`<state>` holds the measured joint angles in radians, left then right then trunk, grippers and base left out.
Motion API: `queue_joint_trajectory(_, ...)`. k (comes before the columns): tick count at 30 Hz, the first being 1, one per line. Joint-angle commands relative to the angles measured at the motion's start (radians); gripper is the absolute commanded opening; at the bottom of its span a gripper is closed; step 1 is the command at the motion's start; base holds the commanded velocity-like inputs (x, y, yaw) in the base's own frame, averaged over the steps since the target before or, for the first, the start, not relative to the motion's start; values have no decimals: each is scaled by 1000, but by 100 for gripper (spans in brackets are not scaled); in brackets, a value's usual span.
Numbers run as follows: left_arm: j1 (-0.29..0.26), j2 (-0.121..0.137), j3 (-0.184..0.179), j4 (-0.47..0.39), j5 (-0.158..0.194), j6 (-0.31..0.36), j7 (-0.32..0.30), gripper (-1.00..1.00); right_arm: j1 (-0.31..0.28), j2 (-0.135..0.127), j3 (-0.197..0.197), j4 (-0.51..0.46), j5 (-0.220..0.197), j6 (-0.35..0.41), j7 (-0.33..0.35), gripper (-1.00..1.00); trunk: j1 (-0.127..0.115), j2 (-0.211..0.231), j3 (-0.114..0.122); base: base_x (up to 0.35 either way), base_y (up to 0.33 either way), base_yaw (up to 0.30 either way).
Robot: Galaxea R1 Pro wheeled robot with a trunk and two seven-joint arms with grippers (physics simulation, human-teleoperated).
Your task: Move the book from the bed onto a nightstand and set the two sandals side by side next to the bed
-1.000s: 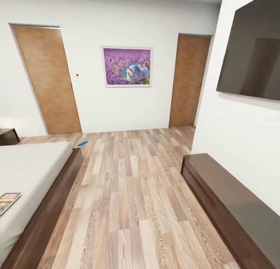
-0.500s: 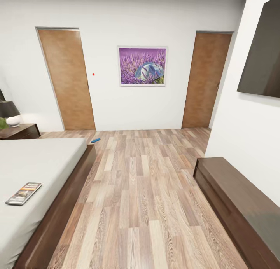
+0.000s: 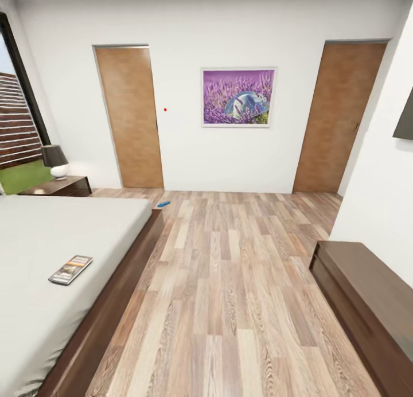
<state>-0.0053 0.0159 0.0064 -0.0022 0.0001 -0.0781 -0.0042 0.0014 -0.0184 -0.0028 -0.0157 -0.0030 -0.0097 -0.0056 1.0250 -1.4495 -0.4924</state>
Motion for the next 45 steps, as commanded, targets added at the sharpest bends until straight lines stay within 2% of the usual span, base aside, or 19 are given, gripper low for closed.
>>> queue_joint_trajectory(1,-1,0,1,1,0,-4,0,100,0,0,0,-1,0,-1,-1,100,0,0,-1,0,0,272)
queue_joint_trajectory(23,0,0,1,1,0,-6,-1,100,0,-1,0,0,-1,-1,-1,100,0,0,-1,0,0,265)
queue_joint_trajectory(45,0,1,0,1,0,-6,-1,100,0,-2,0,0,-1,-1,0,100,0,0,-1,5,2,35)
